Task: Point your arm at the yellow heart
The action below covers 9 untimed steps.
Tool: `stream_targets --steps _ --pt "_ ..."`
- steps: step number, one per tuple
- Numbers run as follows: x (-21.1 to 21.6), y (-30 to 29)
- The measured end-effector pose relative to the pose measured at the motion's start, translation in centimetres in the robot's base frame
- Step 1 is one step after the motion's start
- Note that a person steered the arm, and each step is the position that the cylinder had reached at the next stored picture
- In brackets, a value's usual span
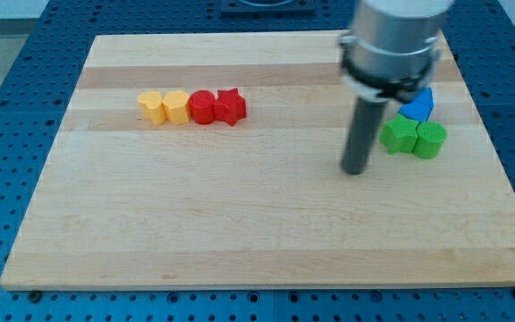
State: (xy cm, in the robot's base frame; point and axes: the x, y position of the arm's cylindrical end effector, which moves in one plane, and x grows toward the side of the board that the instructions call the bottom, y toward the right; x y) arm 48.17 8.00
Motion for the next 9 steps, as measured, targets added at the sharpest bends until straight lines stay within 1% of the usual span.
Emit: stream_targets --steps 2,3,5,6,7,8,9 --pt "0.0 -14.2" --pt "-0.9 -20.4" --pt "-5.4 -29.1" --pt "-7.7 -32.5" --pt "-10.8 -33.3" --pt "-12.3 -32.4" --pt "-12.4 -30.3"
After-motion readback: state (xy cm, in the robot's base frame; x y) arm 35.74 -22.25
